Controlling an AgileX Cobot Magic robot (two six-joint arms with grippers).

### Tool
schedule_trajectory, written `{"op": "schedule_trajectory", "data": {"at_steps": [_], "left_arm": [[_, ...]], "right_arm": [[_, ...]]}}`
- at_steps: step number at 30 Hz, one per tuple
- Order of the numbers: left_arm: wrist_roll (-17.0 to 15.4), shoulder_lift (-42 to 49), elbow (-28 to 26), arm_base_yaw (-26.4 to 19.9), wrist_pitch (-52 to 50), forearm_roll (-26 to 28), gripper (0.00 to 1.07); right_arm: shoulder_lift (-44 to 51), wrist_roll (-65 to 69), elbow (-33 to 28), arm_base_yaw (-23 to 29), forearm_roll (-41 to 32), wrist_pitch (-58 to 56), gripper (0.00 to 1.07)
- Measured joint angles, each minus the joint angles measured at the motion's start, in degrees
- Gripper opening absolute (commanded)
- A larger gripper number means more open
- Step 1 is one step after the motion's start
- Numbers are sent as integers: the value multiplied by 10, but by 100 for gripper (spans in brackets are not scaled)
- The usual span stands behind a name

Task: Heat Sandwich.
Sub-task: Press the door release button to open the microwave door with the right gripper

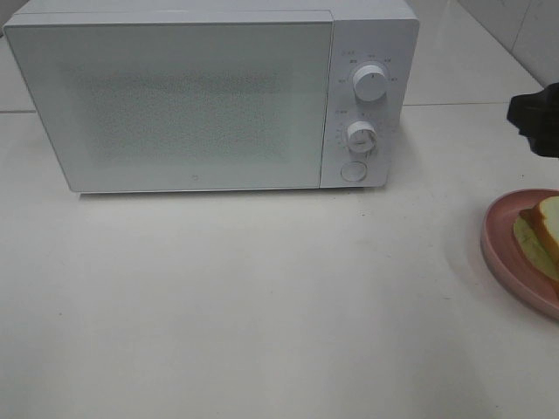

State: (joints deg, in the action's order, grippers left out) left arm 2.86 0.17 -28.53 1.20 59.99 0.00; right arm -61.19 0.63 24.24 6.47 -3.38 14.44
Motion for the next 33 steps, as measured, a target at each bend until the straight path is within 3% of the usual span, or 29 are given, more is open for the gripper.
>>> {"op": "schedule_trajectory", "data": {"at_steps": [9, 17, 33], "left_arm": [[0, 0, 0, 0, 0, 0, 96], [0, 0, 0, 0, 0, 0, 96], [0, 0, 0, 0, 0, 0, 96]], "right_arm": [[-68, -90, -1, 82, -129, 100, 75], [-152, -177, -1, 191, -273, 224, 75], [-263, -218, -1, 341, -438, 377, 75]]}}
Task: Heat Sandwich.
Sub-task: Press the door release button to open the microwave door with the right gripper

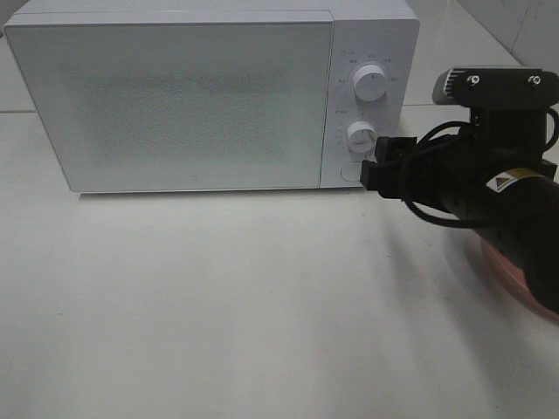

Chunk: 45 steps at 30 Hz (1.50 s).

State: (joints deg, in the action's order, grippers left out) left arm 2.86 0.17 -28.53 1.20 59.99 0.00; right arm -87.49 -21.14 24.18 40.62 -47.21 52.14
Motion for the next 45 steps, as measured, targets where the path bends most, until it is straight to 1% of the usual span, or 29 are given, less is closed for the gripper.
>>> {"op": "schedule_trajectory", "data": {"at_steps": [1, 3, 8, 10, 16, 19, 21, 22, 24, 25, 26, 27, 29, 30, 31, 34, 35, 36, 40, 42, 43, 44, 45], "left_arm": [[0, 0, 0, 0, 0, 0, 96], [0, 0, 0, 0, 0, 0, 96], [0, 0, 0, 0, 0, 0, 96], [0, 0, 0, 0, 0, 0, 96], [0, 0, 0, 0, 0, 0, 96], [0, 0, 0, 0, 0, 0, 96], [0, 0, 0, 0, 0, 0, 96], [0, 0, 0, 0, 0, 0, 96], [0, 0, 0, 0, 0, 0, 96], [0, 0, 0, 0, 0, 0, 96], [0, 0, 0, 0, 0, 0, 96], [0, 0, 0, 0, 0, 0, 96], [0, 0, 0, 0, 0, 0, 96], [0, 0, 0, 0, 0, 0, 96], [0, 0, 0, 0, 0, 0, 96], [0, 0, 0, 0, 0, 0, 96], [0, 0, 0, 0, 0, 0, 96], [0, 0, 0, 0, 0, 0, 96], [0, 0, 0, 0, 0, 0, 96], [0, 0, 0, 0, 0, 0, 96], [0, 0, 0, 0, 0, 0, 96], [0, 0, 0, 0, 0, 0, 96], [0, 0, 0, 0, 0, 0, 96]], "right_arm": [[-15, -3, -1, 15, -17, 13, 75], [-30, -7, -1, 28, -27, 20, 75], [-52, -12, -1, 45, -36, 30, 75], [-66, -13, -1, 56, -51, 32, 75], [-70, -5, -1, 61, -62, 35, 75], [-70, 34, -1, 61, -62, 35, 75], [-70, 80, -1, 61, -62, 35, 75], [-70, 132, -1, 61, -62, 35, 75], [-70, 158, -1, 61, -62, 35, 75], [-70, 192, -1, 61, -62, 35, 75], [-70, 257, -1, 61, -62, 35, 75], [-70, 257, -1, 61, -62, 35, 75], [-70, 332, -1, 61, -62, 35, 75], [-70, 409, -1, 61, -62, 35, 75], [-70, 409, -1, 61, -62, 35, 75], [-70, 505, -1, 61, -62, 35, 75], [-70, 576, -1, 61, -62, 32, 73], [-70, 576, -1, 61, -62, 32, 73], [-70, 716, -1, 61, -62, 29, 69], [-70, 736, -1, 61, -62, 29, 68], [-70, 760, -1, 61, -62, 29, 66], [-70, 804, -1, 61, -62, 29, 61], [-70, 823, -1, 61, -62, 29, 59]]}}
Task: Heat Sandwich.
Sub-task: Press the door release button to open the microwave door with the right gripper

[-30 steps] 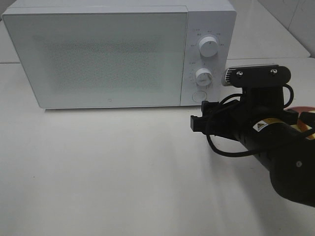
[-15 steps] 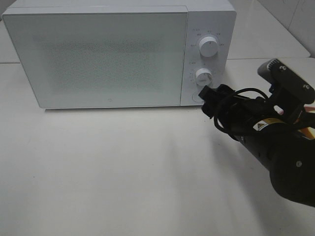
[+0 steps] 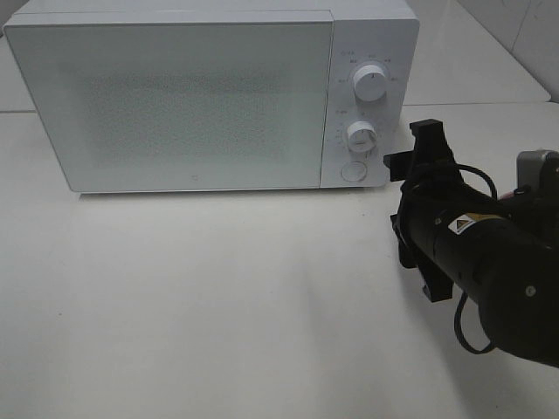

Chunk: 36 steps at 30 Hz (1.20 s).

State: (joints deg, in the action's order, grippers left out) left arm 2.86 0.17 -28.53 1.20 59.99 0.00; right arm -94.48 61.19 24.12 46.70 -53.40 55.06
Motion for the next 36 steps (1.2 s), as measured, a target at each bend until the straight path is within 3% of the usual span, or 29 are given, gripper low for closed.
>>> {"op": "schedule_trajectory", "data": {"at_steps": [3, 4, 5, 7, 8, 9, 10, 13, 21, 28, 36], "left_arm": [[0, 0, 0, 0, 0, 0, 96], [0, 0, 0, 0, 0, 0, 96], [0, 0, 0, 0, 0, 0, 96], [0, 0, 0, 0, 0, 0, 96], [0, 0, 0, 0, 0, 0, 96], [0, 0, 0, 0, 0, 0, 96], [0, 0, 0, 0, 0, 0, 96], [0, 0, 0, 0, 0, 0, 96], [0, 0, 0, 0, 0, 0, 96], [0, 0, 0, 0, 0, 0, 96], [0, 0, 0, 0, 0, 0, 96]], "right_arm": [[0, 37, 0, 0, 0, -4, 53], [0, 47, 0, 0, 0, -6, 43], [0, 47, 0, 0, 0, -6, 43], [0, 57, 0, 0, 0, -12, 32], [0, 62, 0, 0, 0, -15, 20], [0, 63, 0, 0, 0, -15, 13], [0, 63, 0, 0, 0, -15, 13], [0, 63, 0, 0, 0, -15, 0], [-7, 63, 1, 0, 3, -15, 0], [-49, 115, 21, -50, 100, -21, 0], [-92, 147, 57, -90, 156, -46, 0]]}}
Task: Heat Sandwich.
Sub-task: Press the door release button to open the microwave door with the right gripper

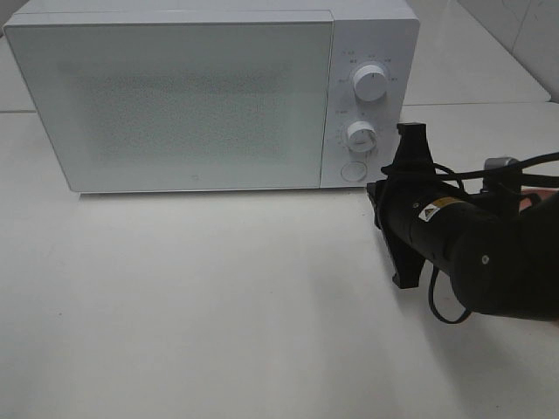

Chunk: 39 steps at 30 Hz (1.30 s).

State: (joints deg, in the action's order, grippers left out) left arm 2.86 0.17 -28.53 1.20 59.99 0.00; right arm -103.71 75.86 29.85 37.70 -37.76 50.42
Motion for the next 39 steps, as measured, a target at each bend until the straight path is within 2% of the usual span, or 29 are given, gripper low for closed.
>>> {"op": "schedule_trajectory", "data": {"at_steps": [6, 16, 29, 39], "left_arm": [[0, 0, 0, 0, 0, 0, 96], [0, 0, 0, 0, 0, 0, 96], [0, 0, 0, 0, 0, 0, 96], [0, 0, 0, 0, -1, 0, 96]], "right_arm": [[-42, 32, 40, -21, 42, -7, 0], [-101, 40, 104, -52, 64, -27, 0], [-152, 40, 158, -72, 75, -32, 0], [-163, 38, 175, -94, 84, -31, 0]]}}
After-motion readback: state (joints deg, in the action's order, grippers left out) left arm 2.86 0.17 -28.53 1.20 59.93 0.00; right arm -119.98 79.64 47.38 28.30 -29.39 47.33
